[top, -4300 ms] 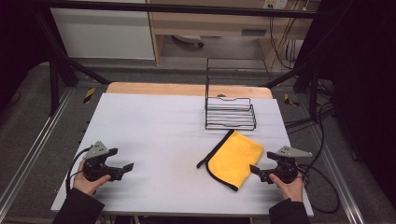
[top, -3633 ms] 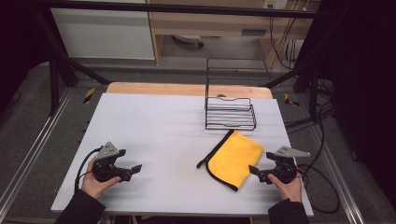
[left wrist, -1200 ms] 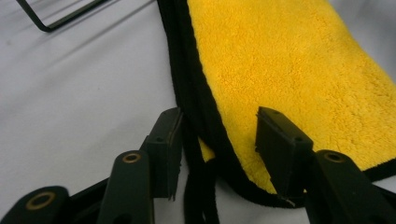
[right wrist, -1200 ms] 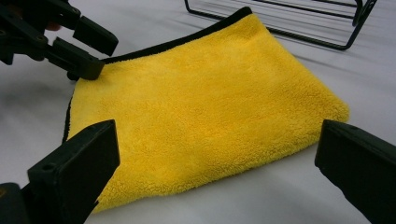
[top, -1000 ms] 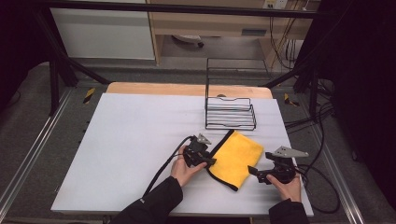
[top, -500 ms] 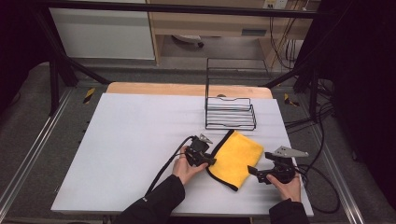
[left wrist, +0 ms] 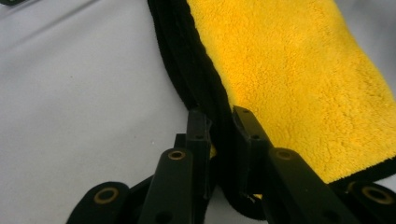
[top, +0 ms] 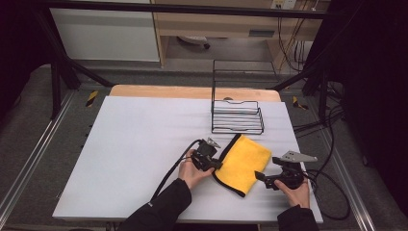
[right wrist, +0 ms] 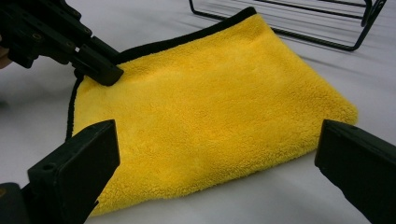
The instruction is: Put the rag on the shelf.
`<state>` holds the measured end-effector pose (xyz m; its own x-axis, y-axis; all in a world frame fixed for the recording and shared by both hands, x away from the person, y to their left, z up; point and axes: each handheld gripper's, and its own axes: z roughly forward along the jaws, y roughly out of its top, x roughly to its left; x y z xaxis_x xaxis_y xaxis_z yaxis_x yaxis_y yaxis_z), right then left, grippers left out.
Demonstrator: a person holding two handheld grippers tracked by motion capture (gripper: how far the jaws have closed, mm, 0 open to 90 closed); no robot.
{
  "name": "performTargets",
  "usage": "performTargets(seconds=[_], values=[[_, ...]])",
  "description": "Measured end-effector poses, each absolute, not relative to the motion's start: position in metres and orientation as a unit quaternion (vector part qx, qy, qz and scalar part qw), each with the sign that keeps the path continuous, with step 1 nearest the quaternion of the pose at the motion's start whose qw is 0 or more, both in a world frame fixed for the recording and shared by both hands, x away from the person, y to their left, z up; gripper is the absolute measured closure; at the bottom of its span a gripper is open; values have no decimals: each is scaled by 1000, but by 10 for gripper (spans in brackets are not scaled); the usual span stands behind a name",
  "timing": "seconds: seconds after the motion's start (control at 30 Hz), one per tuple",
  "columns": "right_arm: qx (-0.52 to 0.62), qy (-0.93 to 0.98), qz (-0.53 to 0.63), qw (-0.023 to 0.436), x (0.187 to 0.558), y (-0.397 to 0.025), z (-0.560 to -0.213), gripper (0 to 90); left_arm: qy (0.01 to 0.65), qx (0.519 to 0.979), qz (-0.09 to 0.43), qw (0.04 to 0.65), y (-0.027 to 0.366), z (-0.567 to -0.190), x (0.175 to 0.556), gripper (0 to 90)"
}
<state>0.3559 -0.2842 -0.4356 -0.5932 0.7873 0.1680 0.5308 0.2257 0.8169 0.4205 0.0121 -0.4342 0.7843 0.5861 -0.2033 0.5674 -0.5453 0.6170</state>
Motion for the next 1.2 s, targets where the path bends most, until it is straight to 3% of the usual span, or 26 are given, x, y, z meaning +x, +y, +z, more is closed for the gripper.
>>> performTargets(seconds=[0.43, 1.2], values=[[427, 771, 451, 140, 355, -280, -435, 6, 333, 881, 38, 335, 29, -420, 390, 780], [440, 777, 432, 126, 348, -262, -438, 32, 362, 863, 44, 350, 60, -431, 335, 770]])
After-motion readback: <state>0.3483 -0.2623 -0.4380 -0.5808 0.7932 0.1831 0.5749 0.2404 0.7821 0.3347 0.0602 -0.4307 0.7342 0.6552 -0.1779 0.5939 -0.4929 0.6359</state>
